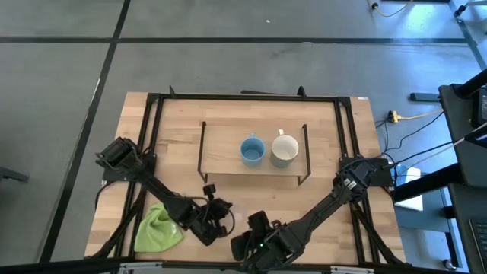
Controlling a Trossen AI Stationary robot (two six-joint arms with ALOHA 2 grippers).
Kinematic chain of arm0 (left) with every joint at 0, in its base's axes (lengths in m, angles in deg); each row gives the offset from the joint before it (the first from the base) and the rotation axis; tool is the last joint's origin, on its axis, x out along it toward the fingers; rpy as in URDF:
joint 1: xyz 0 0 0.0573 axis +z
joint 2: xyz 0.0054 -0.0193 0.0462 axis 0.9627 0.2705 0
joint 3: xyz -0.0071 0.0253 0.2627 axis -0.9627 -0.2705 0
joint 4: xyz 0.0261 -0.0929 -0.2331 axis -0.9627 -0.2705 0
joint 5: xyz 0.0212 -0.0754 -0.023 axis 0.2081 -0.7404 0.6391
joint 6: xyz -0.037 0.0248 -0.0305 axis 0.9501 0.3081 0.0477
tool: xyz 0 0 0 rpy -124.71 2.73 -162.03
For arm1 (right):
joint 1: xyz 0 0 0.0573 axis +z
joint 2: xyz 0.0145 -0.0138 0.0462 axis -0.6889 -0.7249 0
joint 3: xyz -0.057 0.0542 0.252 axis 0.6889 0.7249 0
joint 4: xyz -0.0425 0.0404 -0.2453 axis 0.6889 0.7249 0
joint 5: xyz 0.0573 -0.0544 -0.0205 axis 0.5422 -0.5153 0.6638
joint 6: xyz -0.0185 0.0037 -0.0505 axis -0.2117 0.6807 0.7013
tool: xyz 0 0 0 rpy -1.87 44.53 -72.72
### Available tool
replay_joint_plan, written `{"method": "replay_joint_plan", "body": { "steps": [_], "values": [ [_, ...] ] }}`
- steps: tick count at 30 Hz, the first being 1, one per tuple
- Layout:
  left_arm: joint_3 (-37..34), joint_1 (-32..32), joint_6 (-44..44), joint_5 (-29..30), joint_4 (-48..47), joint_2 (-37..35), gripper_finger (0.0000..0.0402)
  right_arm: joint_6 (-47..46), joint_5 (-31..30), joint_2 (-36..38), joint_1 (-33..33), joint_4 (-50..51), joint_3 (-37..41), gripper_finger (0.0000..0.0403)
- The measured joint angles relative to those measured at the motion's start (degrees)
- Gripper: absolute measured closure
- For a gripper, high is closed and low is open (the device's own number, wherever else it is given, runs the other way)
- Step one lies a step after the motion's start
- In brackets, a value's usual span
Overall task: Stack small to large cups/mugs on shelf
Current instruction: Put the transparent mug on the shelf
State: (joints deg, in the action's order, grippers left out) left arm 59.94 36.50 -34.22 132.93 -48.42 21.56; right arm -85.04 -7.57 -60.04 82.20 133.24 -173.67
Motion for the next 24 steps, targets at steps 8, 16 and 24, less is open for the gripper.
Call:
{"method": "replay_joint_plan", "body": {
  "steps": [8,16,24],
  "values": [
    [0.0,-5.0,0.0,5.6,-1.5,-3.3,0.0389,0.1,1.3,0.0,-1.4,5.3,0.0,0.0327],
    [0.0,-7.3,4.4,6.3,-2.6,-6.3,0.0371,3.9,6.0,0.0,-3.7,5.2,1.7,0.0296],
    [0.0,-10.8,10.0,5.2,-6.1,-6.3,0.0373,4.1,7.1,-0.1,-4.3,5.1,3.9,0.0263]
  ]
}}
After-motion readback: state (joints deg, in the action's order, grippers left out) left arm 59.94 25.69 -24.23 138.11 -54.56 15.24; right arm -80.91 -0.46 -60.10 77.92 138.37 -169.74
